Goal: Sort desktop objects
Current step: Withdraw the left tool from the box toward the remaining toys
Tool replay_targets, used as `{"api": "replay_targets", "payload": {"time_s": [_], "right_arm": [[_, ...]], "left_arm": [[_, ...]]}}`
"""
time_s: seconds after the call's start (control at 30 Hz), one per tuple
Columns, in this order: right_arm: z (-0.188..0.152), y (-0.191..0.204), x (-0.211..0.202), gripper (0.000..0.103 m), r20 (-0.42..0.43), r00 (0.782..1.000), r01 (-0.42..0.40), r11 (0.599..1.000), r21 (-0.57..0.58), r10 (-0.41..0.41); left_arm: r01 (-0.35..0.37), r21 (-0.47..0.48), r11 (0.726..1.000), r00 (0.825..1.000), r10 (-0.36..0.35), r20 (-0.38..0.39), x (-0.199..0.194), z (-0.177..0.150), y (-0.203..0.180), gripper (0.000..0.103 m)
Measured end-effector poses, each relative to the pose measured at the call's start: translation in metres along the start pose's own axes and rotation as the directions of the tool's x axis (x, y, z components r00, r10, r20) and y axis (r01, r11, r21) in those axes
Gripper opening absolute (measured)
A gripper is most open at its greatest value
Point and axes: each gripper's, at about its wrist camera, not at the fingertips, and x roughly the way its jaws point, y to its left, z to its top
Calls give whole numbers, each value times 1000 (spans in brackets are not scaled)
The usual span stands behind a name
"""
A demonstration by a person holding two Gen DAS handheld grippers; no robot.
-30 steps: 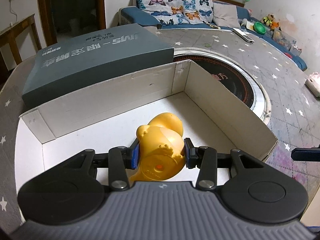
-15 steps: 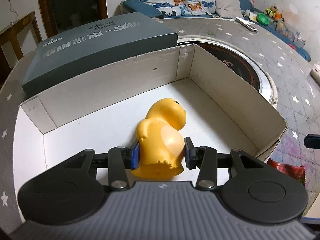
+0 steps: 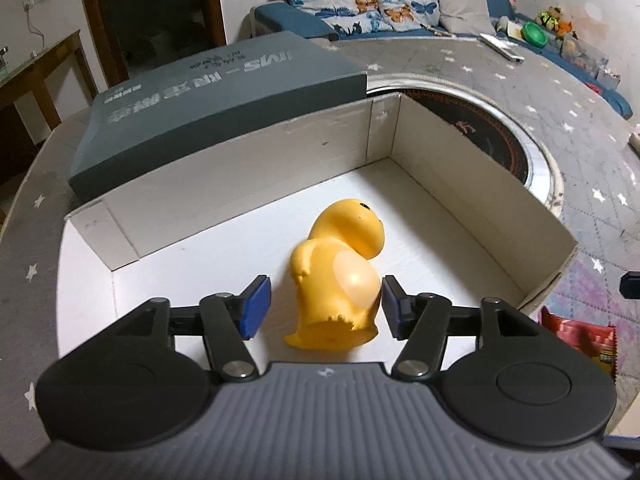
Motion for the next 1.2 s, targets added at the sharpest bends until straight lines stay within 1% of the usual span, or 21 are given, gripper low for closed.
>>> {"api": "replay_targets", "payload": {"time_s": [0.17, 0.33, 0.4, 0.5, 0.6, 0.67, 0.73, 0.87, 0.9, 0.97, 1.2], "right_arm": [[-1, 1, -3, 103, 3, 1000, 1, 1000, -1, -1], [0, 1, -4, 103, 8, 1000, 3, 1000, -1, -3], [0, 1, -5, 103, 10, 1000, 4, 1000, -1, -4], [0, 1, -6, 103, 13, 1000, 6, 1000, -1, -5], [0, 1, -6, 103, 16, 1000, 7, 1000, -1, -7], [0, 1, -7, 103, 18, 1000, 8, 1000, -1, -8], [0, 1, -8, 103, 20, 1000, 8, 1000, -1, -8], [0, 2, -9, 103, 25, 1000, 10, 1000, -1, -10], [0, 2, -9, 103, 26, 1000, 11, 1000, -1, -10], [-1, 2, -10, 103, 27, 1000, 11, 1000, -1, -11], [-3, -1, -10, 103, 26, 1000, 10, 1000, 4, -10]], "left_arm": [[6, 7, 1000, 999, -6, 41, -27, -6, 1, 63], [35, 15, 999, 998, -36, 60, -65, -26, 0, 64], [25, 24, 999, 995, -28, 92, -83, -33, -1, 65], [82, 7, 997, 993, -83, 86, -103, -45, -2, 65], [66, 32, 997, 993, -69, 99, -115, -56, -9, 65], [88, 38, 995, 993, -91, 79, -117, -63, -15, 65], [122, 41, 992, 992, -124, 39, -113, -71, -21, 65], [142, 27, 990, 989, -141, -33, -95, -83, -32, 65], [164, 8, 986, 986, -164, -40, -91, -84, -32, 65], [185, -11, 983, 981, -186, -50, -87, -84, -33, 65], [202, -28, 979, 977, -203, -57, -83, -85, -32, 66]]}}
